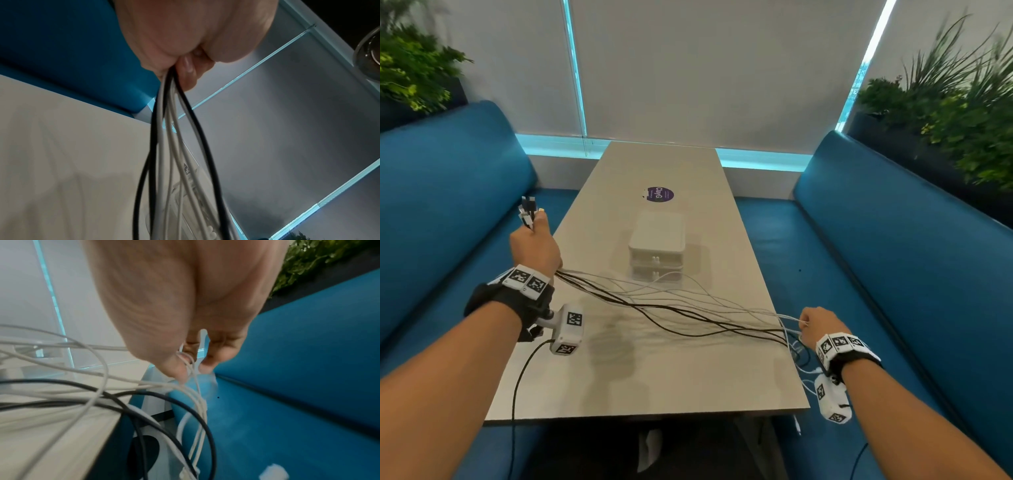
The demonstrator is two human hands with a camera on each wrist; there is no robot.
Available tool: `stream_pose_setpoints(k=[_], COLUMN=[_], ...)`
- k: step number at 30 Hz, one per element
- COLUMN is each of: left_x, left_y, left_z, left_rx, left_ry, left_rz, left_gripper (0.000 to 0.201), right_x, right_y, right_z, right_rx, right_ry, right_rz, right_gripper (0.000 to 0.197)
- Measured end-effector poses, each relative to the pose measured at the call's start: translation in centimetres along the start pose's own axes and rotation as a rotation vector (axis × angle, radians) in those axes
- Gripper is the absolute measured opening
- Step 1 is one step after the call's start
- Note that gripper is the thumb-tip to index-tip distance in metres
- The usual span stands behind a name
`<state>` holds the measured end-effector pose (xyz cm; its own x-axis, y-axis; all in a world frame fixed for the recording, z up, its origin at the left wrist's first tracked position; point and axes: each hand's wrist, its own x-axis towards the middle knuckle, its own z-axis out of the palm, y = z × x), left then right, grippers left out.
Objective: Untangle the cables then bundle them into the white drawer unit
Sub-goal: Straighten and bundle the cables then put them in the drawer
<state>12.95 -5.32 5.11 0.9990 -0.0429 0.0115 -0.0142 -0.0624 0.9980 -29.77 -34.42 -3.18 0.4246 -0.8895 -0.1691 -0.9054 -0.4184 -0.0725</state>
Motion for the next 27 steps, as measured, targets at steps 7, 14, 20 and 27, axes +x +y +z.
stream_pose_setpoints(k=[7,14,20,27], left_x=[0.5,-0.2,0.4,1.5], left_y=[-0.4,-0.1,0.8,0.5], left_z=[-0.6,0.2,-0.1,-1.2], left_rx=[-0.042,-0.056,-0.104,-0.110], left_ry=[0.012,0.003,0.008,0.072], left_rz=[-0.021,0.012,0.028,0.034], left_gripper=[0.047,0.045,0.047,0.051], right_x=[0.0,-2.4,-2.5,-2.8], right_y=[1.3,1.2,0.5,2.0], right_z=[-0.1,-0.3,0.5,0.9], right_rx=[-0.162,-0.394,-0.425,-0.296], right_ry=[-0.005,-0.169,-0.235,-0.202], right_rz=[0.061,0.108,0.139,0.214], right_gripper=[0.027,0.019,0.050,0.016])
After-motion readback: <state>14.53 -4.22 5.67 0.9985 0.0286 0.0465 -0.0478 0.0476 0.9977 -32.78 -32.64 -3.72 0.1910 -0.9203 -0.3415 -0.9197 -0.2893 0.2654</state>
